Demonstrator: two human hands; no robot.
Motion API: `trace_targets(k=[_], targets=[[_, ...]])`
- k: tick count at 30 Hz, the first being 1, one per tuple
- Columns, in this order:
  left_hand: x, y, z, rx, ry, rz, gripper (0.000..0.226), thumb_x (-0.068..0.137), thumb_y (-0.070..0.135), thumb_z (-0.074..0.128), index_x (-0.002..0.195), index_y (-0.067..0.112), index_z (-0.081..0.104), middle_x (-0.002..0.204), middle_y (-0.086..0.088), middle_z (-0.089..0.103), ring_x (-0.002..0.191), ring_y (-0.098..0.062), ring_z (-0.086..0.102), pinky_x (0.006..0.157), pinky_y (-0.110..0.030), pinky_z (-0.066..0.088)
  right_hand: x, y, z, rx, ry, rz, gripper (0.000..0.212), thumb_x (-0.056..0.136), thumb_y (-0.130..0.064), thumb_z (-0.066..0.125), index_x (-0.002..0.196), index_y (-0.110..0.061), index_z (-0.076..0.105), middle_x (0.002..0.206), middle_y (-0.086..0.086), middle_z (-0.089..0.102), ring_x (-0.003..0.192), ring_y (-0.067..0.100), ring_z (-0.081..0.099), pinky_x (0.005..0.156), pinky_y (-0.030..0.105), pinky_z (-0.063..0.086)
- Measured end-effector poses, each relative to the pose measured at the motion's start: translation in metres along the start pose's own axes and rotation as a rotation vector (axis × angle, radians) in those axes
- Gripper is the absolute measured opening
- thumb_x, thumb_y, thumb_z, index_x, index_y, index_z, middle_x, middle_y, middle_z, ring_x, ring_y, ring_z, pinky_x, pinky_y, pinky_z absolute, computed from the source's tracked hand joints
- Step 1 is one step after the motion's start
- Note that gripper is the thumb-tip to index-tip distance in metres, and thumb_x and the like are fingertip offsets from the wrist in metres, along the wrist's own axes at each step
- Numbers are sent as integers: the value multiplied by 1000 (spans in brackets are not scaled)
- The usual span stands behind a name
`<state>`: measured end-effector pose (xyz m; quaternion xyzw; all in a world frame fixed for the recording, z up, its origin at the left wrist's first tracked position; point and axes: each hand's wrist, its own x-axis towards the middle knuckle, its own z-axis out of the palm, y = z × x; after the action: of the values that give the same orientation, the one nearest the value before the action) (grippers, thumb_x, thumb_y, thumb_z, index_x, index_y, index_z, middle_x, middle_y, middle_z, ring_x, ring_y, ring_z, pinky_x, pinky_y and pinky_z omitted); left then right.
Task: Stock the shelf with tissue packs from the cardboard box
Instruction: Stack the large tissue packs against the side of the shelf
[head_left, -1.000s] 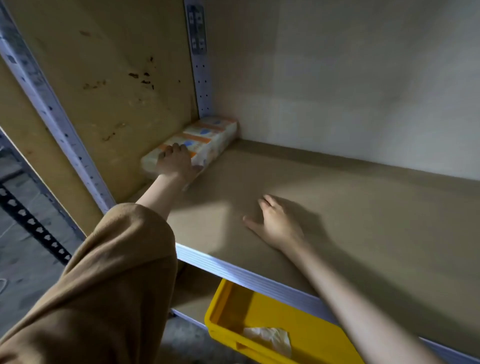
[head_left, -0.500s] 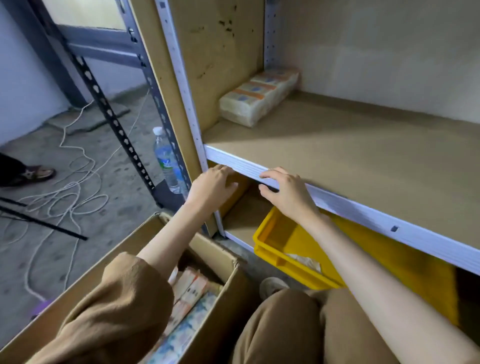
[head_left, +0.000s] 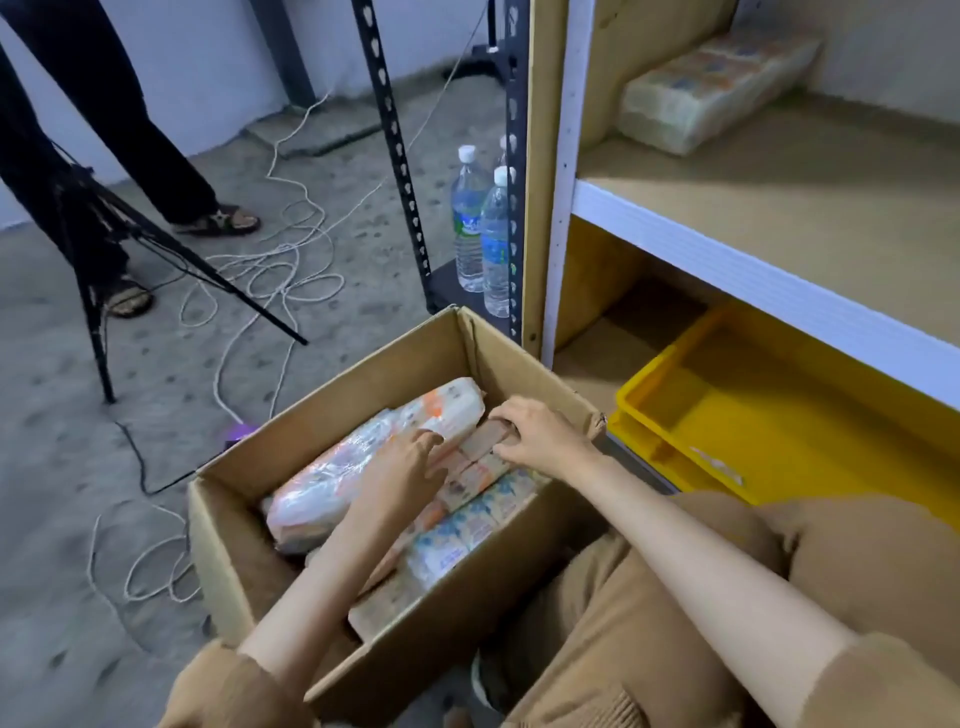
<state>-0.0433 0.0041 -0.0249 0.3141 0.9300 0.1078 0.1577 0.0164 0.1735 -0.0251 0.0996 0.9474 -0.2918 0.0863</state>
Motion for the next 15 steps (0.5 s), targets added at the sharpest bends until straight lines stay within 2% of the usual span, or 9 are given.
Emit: trace_targets(k=[2, 5, 8, 11, 13, 15], targets=[[-4, -16, 1, -15, 34, -22, 47, 87, 21, 59, 131, 9, 48, 142, -6, 48, 122, -27, 52, 97, -35, 43, 12, -7, 13, -42, -38, -29, 47, 86, -20, 58, 130, -8, 47, 134, 12, 48, 127, 26, 42, 102, 37, 40], [-3, -36, 2, -50, 137, -70, 65, 78, 25, 72, 132, 0, 46, 140, -16, 48, 127, -31, 49, 105, -37, 39, 31, -19, 27, -116, -45, -112, 57, 85, -20, 59, 136, -8, 37, 140, 12, 41, 133, 26, 35, 107, 33, 32], [2, -51, 1, -29, 97, -143, 88, 69, 39, 77, 137, 2, 37, 143, -12, 43, 132, -26, 42, 110, -33, 32, 55, -31, 36, -189, -66, -216, 66, 81, -20, 64, 138, -6, 32, 143, 13, 36, 136, 27, 31, 112, 34, 27], [8, -61, 3, -4, 38, -182, 102, 63, 50, 78, 141, 6, 28, 145, -6, 40, 133, -23, 39, 109, -30, 31, 79, -41, 43, -317, -144, -309, 75, 76, -20, 70, 137, -3, 30, 142, 13, 34, 135, 25, 29, 111, 28, 20], [12, -64, 5, 21, 26, -198, 103, 62, 51, 78, 141, 7, 28, 142, -6, 43, 129, -24, 43, 106, -31, 35, 90, -44, 46, -405, -194, -348, 78, 73, -22, 73, 136, -3, 31, 139, 13, 36, 132, 26, 32, 110, 28, 22], [16, -65, 6, 53, 52, -196, 90, 65, 48, 77, 133, 7, 36, 131, -8, 50, 118, -27, 49, 96, -32, 40, 96, -45, 48, -449, -203, -362, 73, 72, -23, 74, 131, -4, 36, 132, 13, 42, 124, 27, 38, 104, 28, 27]])
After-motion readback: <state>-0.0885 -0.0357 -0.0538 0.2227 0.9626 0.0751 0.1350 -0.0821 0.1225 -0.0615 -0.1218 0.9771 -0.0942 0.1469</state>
